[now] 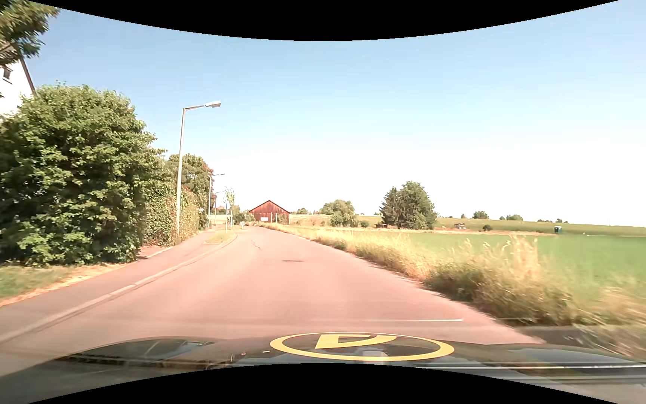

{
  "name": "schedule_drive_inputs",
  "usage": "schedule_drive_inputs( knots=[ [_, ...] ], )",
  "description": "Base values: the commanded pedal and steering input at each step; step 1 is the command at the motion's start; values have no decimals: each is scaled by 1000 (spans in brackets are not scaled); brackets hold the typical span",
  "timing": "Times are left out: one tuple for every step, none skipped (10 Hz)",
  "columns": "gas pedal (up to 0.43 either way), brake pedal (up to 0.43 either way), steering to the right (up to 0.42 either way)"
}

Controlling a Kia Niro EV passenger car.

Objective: Follow the waypoints while adhering to traffic rules and regulations

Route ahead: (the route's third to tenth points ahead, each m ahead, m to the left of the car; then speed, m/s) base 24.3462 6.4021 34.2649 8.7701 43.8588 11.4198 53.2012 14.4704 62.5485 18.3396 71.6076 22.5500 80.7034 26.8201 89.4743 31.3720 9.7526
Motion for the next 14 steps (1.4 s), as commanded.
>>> schedule_drive_inputs(
  knots=[
    [228, 0, -67],
    [228, 0, -67],
    [228, 0, -67],
    [228, 0, -67],
    [228, 0, -67],
    [228, 0, -66],
    [228, 0, -65],
    [228, 0, -63],
    [228, 0, -62],
    [228, 0, -60],
    [228, 0, -56],
    [228, 0, -52],
    [228, 0, -47],
    [228, 0, -43]
  ],
)
